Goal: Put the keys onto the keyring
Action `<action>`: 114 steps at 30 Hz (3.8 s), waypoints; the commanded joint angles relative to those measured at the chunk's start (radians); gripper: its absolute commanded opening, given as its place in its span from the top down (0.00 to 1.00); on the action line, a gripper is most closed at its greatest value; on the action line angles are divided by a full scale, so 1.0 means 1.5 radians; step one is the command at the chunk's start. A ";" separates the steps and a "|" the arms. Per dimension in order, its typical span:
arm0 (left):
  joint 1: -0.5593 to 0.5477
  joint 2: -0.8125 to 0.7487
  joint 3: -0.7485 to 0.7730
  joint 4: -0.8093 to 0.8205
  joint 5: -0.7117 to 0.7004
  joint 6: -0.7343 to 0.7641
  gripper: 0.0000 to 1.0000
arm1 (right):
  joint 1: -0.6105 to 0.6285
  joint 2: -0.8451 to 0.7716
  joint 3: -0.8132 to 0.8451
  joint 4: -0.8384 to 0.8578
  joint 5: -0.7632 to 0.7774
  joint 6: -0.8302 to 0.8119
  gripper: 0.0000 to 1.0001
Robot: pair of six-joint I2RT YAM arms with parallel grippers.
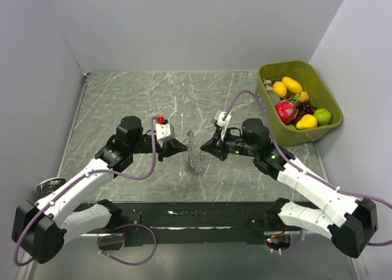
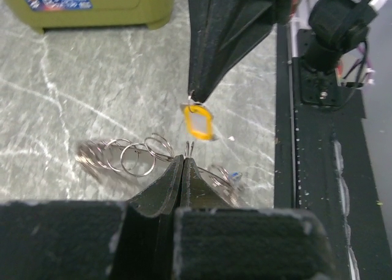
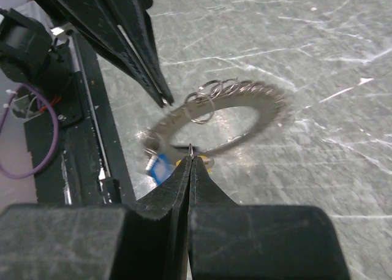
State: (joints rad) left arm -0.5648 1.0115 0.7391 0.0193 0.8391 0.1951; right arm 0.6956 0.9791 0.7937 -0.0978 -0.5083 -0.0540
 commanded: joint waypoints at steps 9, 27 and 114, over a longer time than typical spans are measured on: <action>-0.015 0.005 0.039 -0.005 -0.102 0.038 0.99 | 0.013 0.042 0.068 0.032 -0.070 0.026 1.00; -0.024 -0.002 0.033 0.000 -0.074 0.045 0.99 | 0.035 0.096 0.083 0.045 -0.053 0.014 1.00; -0.035 -0.087 -0.026 0.107 0.126 0.057 0.99 | 0.020 -0.061 0.001 0.153 -0.181 -0.001 0.32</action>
State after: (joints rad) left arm -0.6125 0.9131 0.6987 0.0605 0.9134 0.2714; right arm 0.7322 0.8707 0.7612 0.0650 -0.6243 -0.0669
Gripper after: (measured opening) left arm 0.021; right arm 0.736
